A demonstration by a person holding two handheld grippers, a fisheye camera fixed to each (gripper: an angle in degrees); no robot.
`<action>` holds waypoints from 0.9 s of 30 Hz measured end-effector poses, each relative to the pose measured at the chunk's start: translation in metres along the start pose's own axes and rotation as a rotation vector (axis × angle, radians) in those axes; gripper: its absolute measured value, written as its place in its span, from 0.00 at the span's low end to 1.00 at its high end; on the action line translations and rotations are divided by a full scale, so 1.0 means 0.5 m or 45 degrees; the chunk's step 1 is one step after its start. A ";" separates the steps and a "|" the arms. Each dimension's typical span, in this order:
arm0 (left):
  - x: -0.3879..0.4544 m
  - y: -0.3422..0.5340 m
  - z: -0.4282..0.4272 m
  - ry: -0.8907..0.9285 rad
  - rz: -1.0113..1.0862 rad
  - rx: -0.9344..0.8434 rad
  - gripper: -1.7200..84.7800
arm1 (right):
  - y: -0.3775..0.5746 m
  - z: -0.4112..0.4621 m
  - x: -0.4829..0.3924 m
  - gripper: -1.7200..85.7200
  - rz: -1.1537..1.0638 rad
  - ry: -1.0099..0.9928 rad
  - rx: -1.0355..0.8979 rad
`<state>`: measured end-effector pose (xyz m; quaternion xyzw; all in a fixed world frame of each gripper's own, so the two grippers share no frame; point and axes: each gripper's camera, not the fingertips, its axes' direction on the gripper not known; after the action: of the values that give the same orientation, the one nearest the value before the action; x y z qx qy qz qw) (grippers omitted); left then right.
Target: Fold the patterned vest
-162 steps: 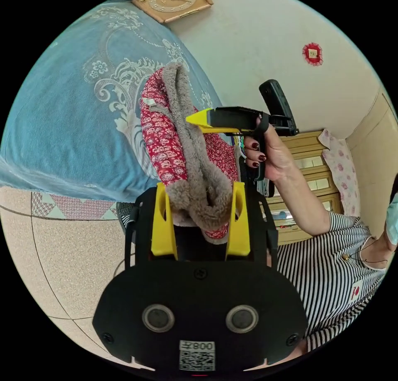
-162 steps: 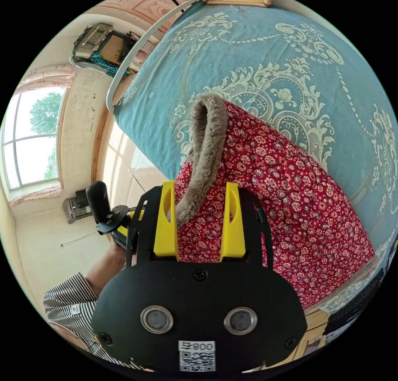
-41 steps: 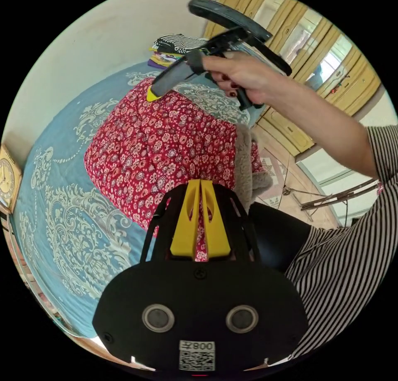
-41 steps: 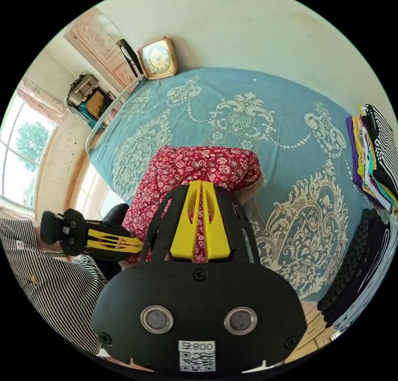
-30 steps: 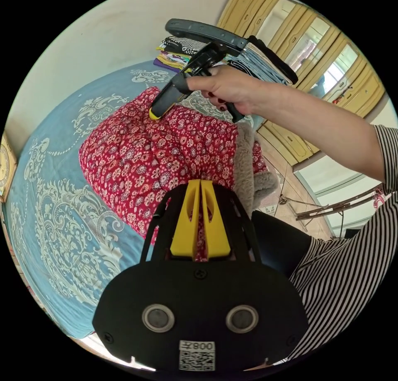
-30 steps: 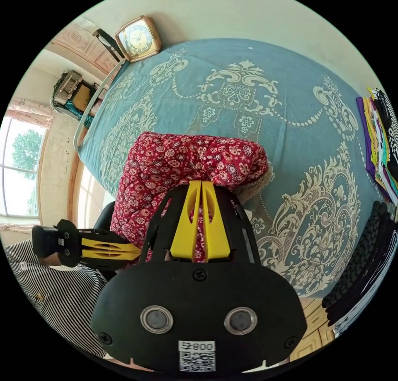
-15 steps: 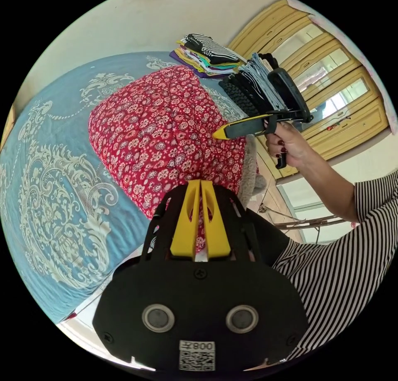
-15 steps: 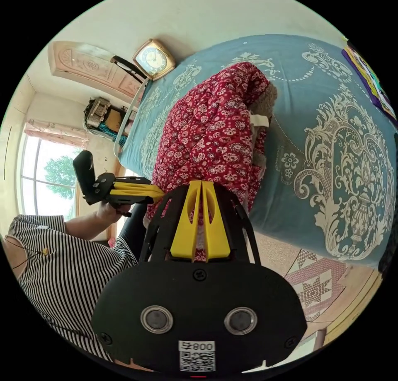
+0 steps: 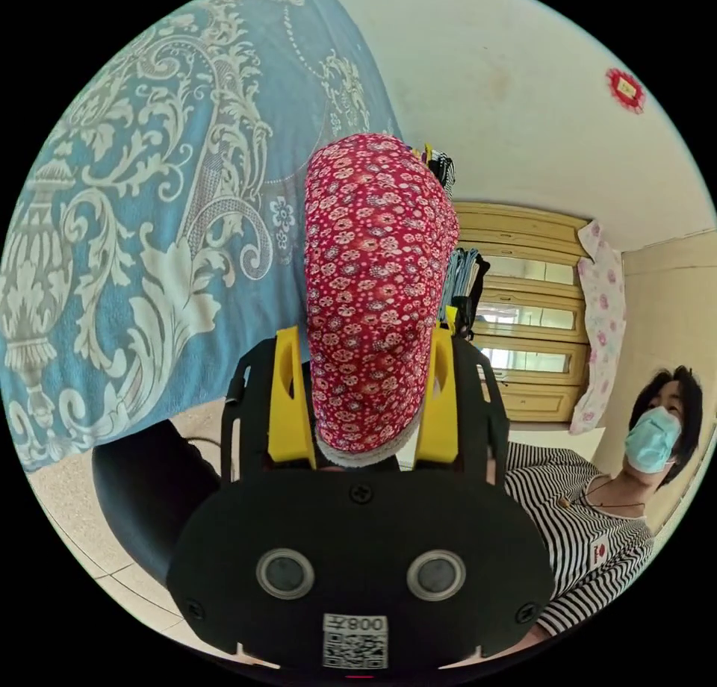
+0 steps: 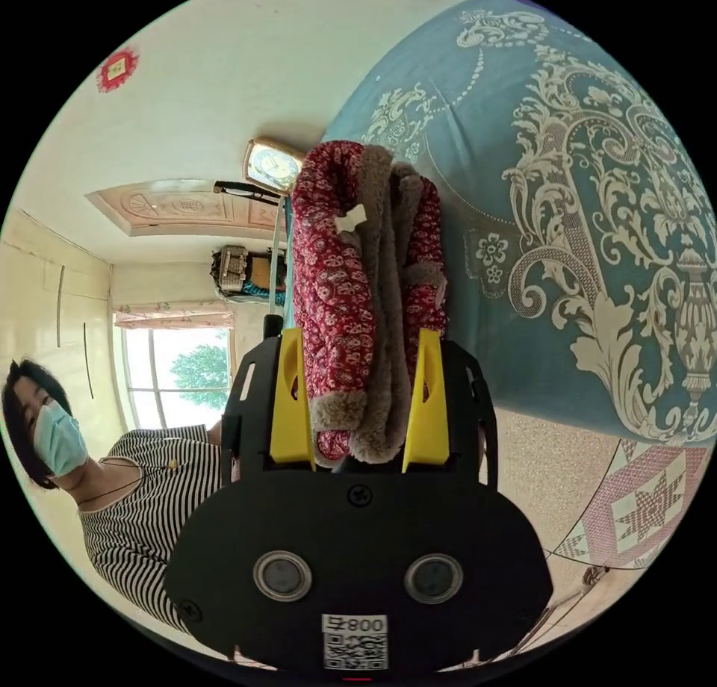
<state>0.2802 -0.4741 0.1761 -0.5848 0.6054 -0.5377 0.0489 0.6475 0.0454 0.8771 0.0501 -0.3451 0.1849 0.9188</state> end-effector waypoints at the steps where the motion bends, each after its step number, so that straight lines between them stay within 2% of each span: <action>1: -0.019 -0.017 0.007 0.027 -0.034 -0.030 0.28 | -0.005 0.004 0.013 0.27 0.018 -0.012 -0.028; 3: -0.037 -0.041 0.013 0.093 -0.055 -0.043 0.28 | -0.019 0.015 0.059 0.28 0.080 -0.037 -0.107; 10: -0.059 -0.138 0.044 0.206 -0.046 -0.116 0.29 | -0.026 0.000 0.155 0.28 0.159 -0.213 -0.125; 18: -0.083 -0.183 0.083 0.320 -0.061 -0.147 0.25 | 0.024 -0.025 0.244 0.20 0.212 -0.463 -0.047; 27: -0.017 -0.163 0.113 0.338 0.080 -0.140 0.23 | 0.155 -0.093 0.206 0.17 0.121 -0.452 0.043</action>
<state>0.3751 -0.4801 0.2053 -0.4912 0.6531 -0.5745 -0.0472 0.7184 0.1589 0.9066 0.0811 -0.5008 0.2219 0.8327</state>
